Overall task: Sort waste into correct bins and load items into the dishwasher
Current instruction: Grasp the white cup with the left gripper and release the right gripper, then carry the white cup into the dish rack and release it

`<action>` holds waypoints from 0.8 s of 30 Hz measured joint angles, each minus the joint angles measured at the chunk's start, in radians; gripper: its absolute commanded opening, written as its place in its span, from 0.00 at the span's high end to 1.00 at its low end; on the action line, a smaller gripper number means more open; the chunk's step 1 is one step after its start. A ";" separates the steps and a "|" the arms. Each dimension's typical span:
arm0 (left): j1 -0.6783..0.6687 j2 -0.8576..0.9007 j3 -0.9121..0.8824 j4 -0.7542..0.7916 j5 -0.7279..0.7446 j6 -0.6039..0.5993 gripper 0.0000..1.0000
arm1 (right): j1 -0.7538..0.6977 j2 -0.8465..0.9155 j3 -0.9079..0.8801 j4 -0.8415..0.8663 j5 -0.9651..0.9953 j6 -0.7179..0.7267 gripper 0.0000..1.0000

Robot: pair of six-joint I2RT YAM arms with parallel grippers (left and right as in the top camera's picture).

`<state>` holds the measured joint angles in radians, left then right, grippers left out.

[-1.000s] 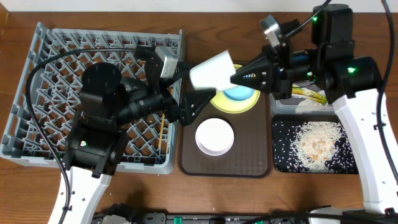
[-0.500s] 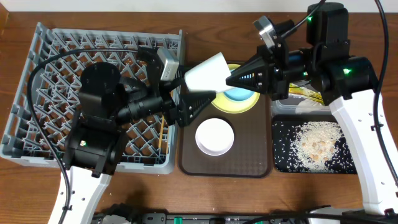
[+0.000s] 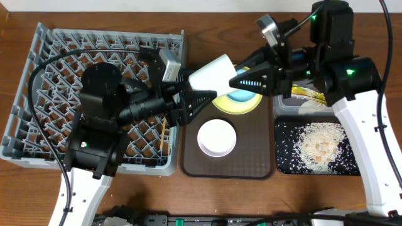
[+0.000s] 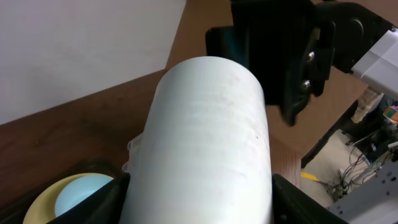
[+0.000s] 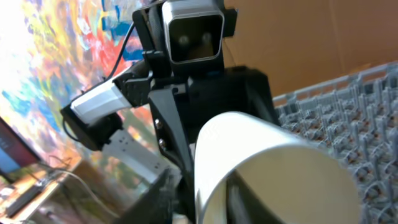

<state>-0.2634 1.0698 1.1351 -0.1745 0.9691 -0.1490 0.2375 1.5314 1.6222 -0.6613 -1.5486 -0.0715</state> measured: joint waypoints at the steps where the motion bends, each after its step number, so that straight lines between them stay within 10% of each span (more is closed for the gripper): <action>1: 0.001 0.000 0.000 -0.003 -0.003 0.000 0.56 | -0.008 0.000 0.000 0.028 -0.001 0.018 0.57; 15: 0.120 0.000 0.003 -0.356 -0.348 -0.010 0.56 | -0.328 0.000 0.000 0.041 0.034 0.140 0.24; 24: 0.151 0.046 0.225 -0.660 -0.676 -0.015 0.58 | -0.476 0.000 0.000 -0.254 0.521 0.149 0.01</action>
<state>-0.1120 1.1160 1.3602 -0.8349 0.2935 -0.1638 -0.2390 1.5314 1.6218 -0.9157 -1.0271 0.0776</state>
